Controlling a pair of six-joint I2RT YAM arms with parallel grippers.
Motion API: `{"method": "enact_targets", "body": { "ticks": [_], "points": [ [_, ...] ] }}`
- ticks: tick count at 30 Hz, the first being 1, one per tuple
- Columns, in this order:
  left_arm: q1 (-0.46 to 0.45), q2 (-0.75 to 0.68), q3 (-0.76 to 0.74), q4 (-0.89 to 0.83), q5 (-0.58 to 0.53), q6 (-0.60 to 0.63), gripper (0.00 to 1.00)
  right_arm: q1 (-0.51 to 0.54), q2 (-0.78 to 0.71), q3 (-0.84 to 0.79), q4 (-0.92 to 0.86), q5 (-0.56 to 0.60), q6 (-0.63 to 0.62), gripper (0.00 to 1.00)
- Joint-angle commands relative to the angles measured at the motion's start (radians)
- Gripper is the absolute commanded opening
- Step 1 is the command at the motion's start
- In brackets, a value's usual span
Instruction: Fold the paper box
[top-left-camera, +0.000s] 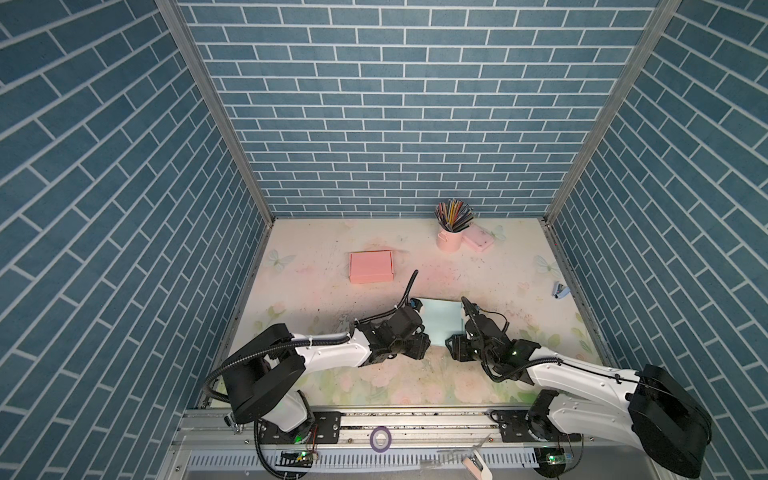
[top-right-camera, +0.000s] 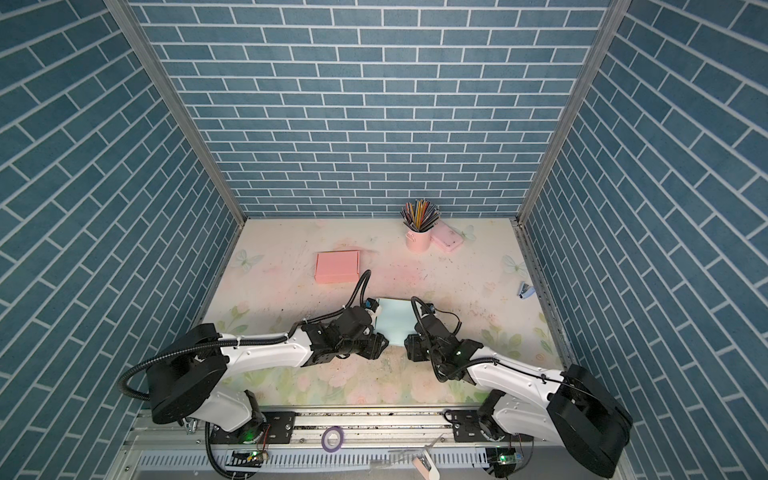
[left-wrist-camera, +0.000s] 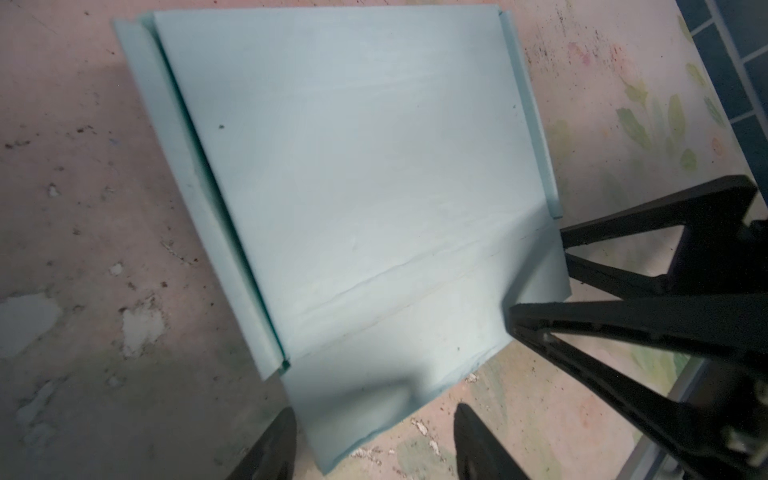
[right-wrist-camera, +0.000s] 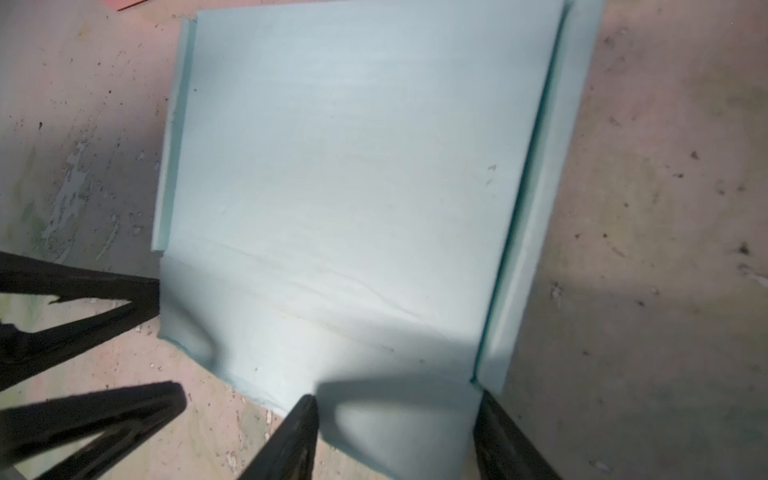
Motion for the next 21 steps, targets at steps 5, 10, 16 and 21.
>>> {"method": "enact_targets", "body": {
  "ticks": [5, 10, 16, 21],
  "points": [
    [0.004, 0.014, -0.008, 0.078, 0.029, -0.011, 0.60, 0.017, -0.013, 0.033, -0.048, 0.044, 0.008, 0.59],
    [0.009, 0.003, -0.004, 0.095, 0.050, -0.013, 0.60, 0.018, -0.011, 0.045, -0.045, 0.037, 0.004, 0.60],
    [0.035, 0.005, -0.019, 0.140, 0.073, -0.031, 0.60, 0.021, -0.035, 0.047, -0.041, 0.036, 0.006, 0.61],
    [0.069, 0.032, -0.044, 0.172, 0.093, -0.019, 0.59, 0.019, -0.027, 0.040, -0.042, 0.060, 0.003, 0.61]
  ]
}}
